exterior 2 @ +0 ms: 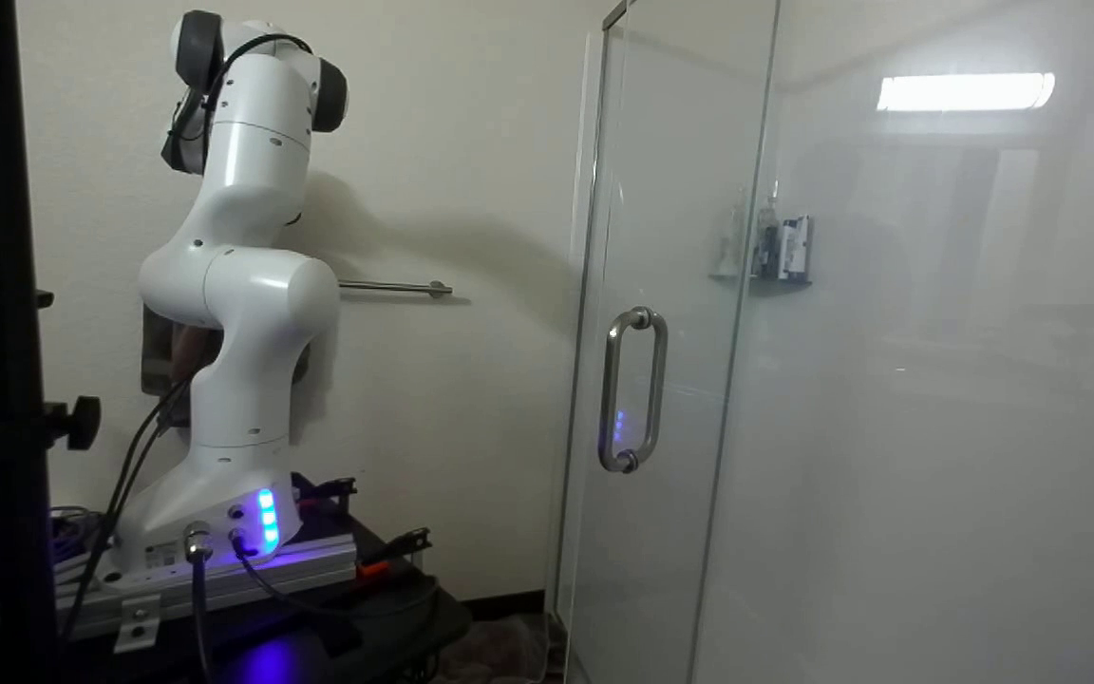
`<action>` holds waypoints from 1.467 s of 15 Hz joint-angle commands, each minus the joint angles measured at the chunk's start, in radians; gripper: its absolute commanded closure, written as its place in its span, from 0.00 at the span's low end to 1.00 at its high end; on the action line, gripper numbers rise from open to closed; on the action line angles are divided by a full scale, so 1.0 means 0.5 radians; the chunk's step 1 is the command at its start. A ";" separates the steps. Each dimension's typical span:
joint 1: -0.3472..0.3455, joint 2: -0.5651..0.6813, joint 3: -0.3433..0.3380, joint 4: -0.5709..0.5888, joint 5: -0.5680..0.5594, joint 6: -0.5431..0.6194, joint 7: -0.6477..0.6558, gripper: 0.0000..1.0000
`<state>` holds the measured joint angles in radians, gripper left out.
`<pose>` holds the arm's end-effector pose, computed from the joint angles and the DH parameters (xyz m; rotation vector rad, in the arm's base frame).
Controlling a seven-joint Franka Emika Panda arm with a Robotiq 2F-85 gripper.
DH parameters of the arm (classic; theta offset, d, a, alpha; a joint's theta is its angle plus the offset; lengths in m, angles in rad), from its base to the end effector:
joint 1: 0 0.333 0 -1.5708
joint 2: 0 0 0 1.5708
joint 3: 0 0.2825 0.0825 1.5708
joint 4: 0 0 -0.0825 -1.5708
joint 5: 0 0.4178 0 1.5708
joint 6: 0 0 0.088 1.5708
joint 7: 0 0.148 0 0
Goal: Take one towel from the towel rack and drop it on the floor
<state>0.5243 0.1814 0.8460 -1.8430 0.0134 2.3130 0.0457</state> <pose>0.1478 0.6503 0.4100 -2.2379 -1.6752 -0.2421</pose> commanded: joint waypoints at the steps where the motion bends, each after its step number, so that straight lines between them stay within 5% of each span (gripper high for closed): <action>1: 0.034 -0.052 -0.049 -0.040 -0.010 0.044 0.032 0.96; 6: -0.016 -0.292 -0.084 -0.138 0.011 0.087 0.139 0.98; 13: 0.010 -1.081 -0.240 -0.325 0.031 -0.106 0.542 0.98; 17: 0.098 -1.557 -0.396 -0.444 -0.006 -0.372 0.799 0.98; 22: 0.146 -2.185 -0.565 -0.526 -0.048 -0.975 1.028 0.98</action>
<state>0.5811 -0.7258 0.6142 -2.0454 0.0064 1.9586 0.5104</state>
